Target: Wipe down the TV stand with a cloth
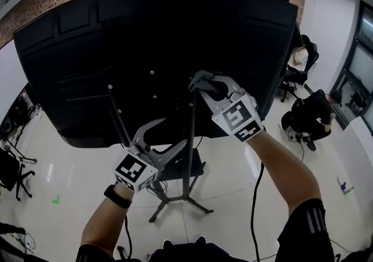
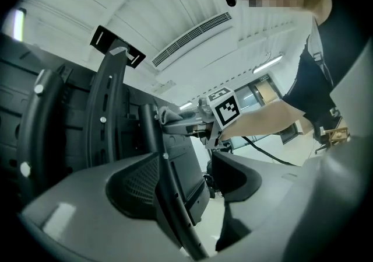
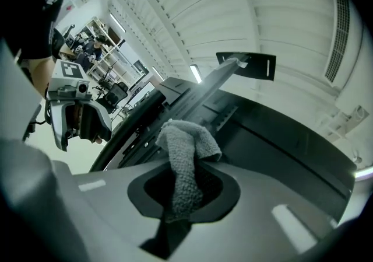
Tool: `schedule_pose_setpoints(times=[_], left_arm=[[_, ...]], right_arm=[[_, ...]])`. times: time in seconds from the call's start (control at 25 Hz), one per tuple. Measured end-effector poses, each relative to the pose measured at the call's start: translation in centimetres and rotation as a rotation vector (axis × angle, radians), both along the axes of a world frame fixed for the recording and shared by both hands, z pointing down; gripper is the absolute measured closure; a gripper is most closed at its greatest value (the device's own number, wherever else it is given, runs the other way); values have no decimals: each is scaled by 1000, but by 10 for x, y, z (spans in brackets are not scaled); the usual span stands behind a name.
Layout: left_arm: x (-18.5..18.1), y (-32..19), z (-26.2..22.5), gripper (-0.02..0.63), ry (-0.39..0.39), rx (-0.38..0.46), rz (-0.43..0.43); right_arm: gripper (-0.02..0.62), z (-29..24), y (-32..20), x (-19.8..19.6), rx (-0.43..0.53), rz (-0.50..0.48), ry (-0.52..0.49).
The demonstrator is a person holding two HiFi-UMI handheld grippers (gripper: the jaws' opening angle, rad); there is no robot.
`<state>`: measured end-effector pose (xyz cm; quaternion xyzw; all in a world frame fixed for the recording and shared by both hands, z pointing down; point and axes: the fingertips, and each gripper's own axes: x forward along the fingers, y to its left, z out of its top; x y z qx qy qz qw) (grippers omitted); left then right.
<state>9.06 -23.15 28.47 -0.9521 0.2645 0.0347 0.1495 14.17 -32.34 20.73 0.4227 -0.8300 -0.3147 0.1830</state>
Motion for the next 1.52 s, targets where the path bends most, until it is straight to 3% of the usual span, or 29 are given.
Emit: schedule_pose_setpoints(times=[0.72,1.24,1.52], left_arm=[[-4,-23,78,302,0,-138,-17],[-15,-29,172,305,-4,-297,-3],[-9,-31,224,305,-49,-350,1]], right_arm=[[555,150,14,-15,-231,-73,72],[557,242,19,-36,-327,-70,99],[557,307,19,-36,-351,-44,139]])
